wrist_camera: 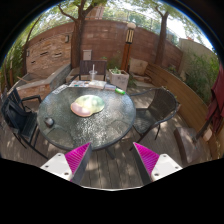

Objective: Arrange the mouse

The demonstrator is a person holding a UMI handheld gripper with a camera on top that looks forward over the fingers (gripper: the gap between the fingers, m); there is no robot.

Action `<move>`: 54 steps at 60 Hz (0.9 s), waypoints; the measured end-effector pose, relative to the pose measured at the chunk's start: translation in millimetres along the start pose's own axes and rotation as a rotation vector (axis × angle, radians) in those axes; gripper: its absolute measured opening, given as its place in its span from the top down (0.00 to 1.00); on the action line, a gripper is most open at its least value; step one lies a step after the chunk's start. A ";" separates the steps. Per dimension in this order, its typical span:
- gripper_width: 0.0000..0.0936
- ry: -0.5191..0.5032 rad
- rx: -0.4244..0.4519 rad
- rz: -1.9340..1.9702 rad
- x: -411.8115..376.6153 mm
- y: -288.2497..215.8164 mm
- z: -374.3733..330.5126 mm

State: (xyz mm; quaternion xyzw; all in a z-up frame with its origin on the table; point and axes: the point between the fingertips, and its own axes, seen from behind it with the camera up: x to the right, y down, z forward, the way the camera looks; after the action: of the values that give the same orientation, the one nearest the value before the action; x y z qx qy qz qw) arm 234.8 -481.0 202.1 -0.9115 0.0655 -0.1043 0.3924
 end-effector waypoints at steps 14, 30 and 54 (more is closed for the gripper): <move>0.09 -0.115 -0.126 -0.112 -61.4 51.5 2.4; 0.09 -0.280 -0.084 -0.159 -212.7 11.7 87.1; 0.10 -0.280 -0.034 -0.180 -324.9 -56.6 235.1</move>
State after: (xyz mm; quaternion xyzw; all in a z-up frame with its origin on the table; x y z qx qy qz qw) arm -21.3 -211.9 40.7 -0.9259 -0.0700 -0.0100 0.3712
